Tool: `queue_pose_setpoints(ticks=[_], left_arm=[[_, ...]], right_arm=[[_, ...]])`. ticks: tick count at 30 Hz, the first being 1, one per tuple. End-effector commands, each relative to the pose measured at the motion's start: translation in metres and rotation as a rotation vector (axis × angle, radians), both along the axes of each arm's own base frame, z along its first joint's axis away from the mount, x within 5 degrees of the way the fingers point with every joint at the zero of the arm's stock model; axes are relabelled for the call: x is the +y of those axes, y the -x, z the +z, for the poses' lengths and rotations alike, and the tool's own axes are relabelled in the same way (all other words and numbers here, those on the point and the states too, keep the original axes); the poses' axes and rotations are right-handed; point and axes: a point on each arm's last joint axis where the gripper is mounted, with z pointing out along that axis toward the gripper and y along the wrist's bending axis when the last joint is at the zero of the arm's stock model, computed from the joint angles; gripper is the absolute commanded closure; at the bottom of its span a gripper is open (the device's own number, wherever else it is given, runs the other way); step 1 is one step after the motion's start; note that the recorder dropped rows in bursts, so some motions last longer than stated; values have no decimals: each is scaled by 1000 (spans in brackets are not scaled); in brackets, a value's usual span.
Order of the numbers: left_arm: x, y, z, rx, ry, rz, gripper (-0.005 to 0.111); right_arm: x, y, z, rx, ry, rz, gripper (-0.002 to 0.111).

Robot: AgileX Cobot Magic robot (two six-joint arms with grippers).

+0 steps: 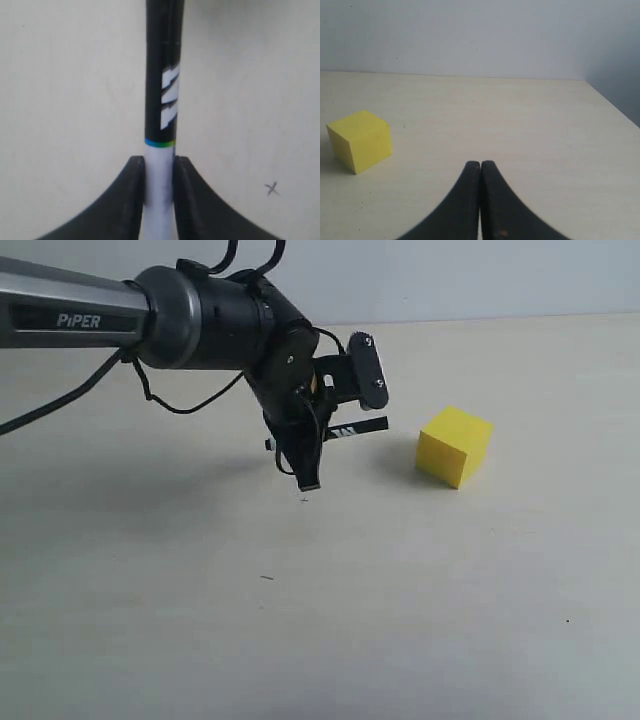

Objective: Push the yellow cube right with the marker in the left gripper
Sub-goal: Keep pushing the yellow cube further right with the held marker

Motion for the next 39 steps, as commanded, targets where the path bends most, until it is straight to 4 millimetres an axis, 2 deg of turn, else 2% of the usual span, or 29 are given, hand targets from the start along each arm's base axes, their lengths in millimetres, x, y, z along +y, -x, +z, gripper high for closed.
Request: queue_pose_setpoints(ticks=[1,3,5,7,9,12,14,16,19,21,23,26,39], left_arm=[[4,-12,-1,-35,61,41,107],[-2,-17,-10,-46,81,32,107],[-17,-14,-16,-39,92,14,107],[-40,4,-18,-8,57,-27,107],[-52,23,-16,28,2,-56,107],[-49,32,-11,69,-65,-47,107],[-39,30,-10,101,-114,-14,107],[-37,27,-10,99,-110,-7,107],[-43,26,-9,69,-51,-23,107],[-55,28,-8,48,29,-42,107],[-68,38,-6,33,85,-77,107],[-76,47,-6,31,83,-110,107],[-69,45,-8,56,37,-82,107]], right_arm=[[0,0,-1,-6,0,-6,108],[0,0,-1,-6,0,-6,108],[0,0,-1,-6,0,-6,108],[0,0,-1,-6,0,-6,108],[0,0,-1,-6,0,-6,108],[0,0,-1,-6,0,-6,108],[0,0,-1,-6,0,-6,108],[0,0,-1,-6,0,-6,108],[0,0,-1,-6,0,-6,108],[0,0,-1,-6,0,-6,108],[0,0,0,-15,0,-5,108],[0,0,0,-17,0,-5,108],[0,0,0,-11,0,-6,108]])
